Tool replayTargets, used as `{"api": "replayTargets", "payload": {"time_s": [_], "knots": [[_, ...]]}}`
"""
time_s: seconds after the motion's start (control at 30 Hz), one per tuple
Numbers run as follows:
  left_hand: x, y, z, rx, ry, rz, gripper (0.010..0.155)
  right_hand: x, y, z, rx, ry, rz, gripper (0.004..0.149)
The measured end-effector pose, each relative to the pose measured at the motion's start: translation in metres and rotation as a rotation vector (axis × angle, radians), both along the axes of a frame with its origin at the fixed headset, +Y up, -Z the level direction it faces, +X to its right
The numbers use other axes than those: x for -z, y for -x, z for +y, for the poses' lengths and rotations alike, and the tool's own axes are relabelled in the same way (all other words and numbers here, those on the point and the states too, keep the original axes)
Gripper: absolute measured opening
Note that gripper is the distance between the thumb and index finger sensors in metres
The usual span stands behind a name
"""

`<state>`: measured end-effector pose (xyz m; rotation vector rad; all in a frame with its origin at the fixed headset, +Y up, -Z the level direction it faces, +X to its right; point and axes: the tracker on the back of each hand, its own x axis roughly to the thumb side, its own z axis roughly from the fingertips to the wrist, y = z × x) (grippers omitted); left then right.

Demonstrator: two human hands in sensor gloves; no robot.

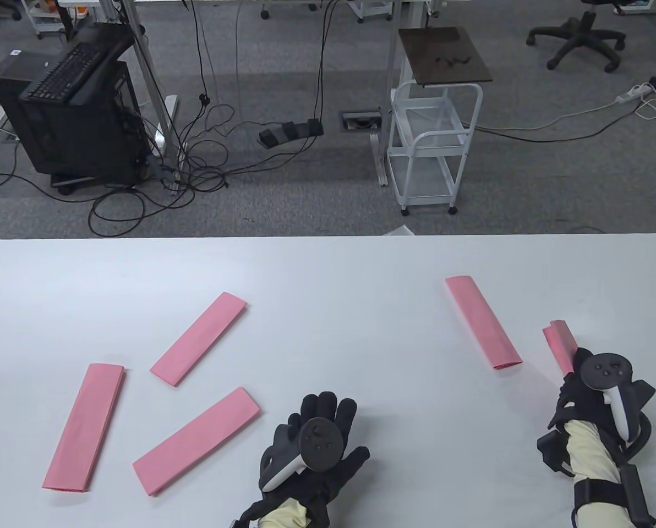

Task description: Unfold complexly folded papers and stack

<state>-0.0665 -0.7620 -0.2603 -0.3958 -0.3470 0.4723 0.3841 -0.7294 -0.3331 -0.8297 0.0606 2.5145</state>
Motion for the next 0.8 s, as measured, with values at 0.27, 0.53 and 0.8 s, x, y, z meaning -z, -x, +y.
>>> {"api": "replayTargets", "payload": {"time_s": [0.27, 0.53, 0.8], "knots": [[0.014, 0.0, 0.0, -0.167, 0.053, 0.018, 0.077, 0.002, 0.095, 0.041, 0.302, -0.218, 0.325, 0.055], [0.026, 0.02, -0.002, -0.469, 0.052, 0.117, 0.084, -0.021, 0.199, 0.02, 0.959, -0.477, 0.615, 0.055], [0.023, 0.026, -0.007, -0.768, 0.239, 0.104, 0.094, -0.037, 0.244, -0.006, 1.67, -0.541, 0.773, 0.055]]}}
